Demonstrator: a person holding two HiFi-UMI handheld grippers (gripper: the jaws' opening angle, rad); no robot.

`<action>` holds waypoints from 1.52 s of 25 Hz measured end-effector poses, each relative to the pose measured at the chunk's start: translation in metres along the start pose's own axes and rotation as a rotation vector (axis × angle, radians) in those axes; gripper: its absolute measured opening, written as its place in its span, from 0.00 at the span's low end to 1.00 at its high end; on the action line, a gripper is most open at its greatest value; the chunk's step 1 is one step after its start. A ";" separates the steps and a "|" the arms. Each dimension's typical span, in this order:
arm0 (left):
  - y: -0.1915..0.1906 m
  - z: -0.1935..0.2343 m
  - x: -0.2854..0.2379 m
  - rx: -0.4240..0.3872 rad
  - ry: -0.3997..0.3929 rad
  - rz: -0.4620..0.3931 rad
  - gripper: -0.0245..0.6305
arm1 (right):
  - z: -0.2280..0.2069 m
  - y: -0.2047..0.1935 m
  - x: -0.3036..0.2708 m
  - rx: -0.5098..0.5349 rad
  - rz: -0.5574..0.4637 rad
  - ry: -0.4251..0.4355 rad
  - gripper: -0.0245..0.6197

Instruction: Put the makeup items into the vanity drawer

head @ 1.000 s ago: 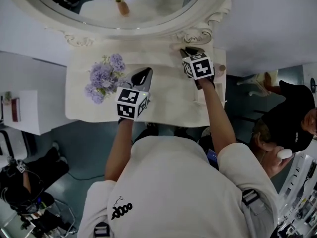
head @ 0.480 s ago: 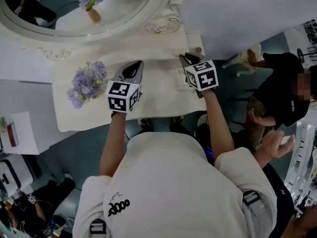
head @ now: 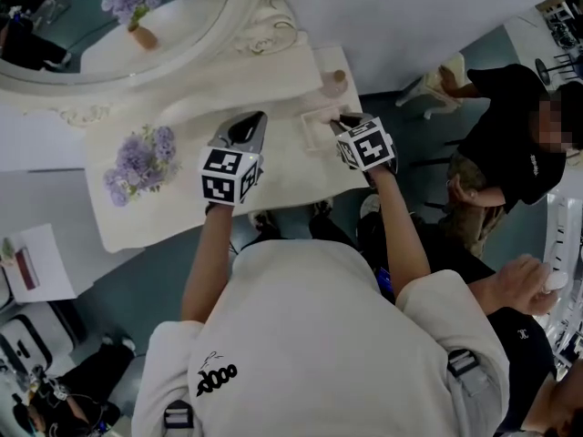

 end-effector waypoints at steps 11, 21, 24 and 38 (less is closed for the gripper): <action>-0.013 -0.003 -0.003 0.019 0.019 0.029 0.07 | 0.005 -0.032 -0.023 0.003 0.162 0.057 0.20; -0.013 0.004 0.005 0.024 0.034 0.018 0.07 | 0.003 -0.022 -0.014 -0.020 0.107 0.022 0.22; -0.007 0.003 0.007 0.016 0.032 0.005 0.07 | -0.002 -0.010 -0.001 -0.024 0.041 -0.029 0.09; 0.075 0.003 0.050 -0.136 0.089 -0.196 0.07 | -0.026 0.110 0.095 0.016 -0.409 -0.211 0.04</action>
Point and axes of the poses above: the fingertips, and each gripper's own axes: x backward along the fingers, z to its left, y out of its top, the point moved 7 cm from there along x, backward along the fingers, and after that the axes turned 15 degrees about x, right-handed, at the moved point
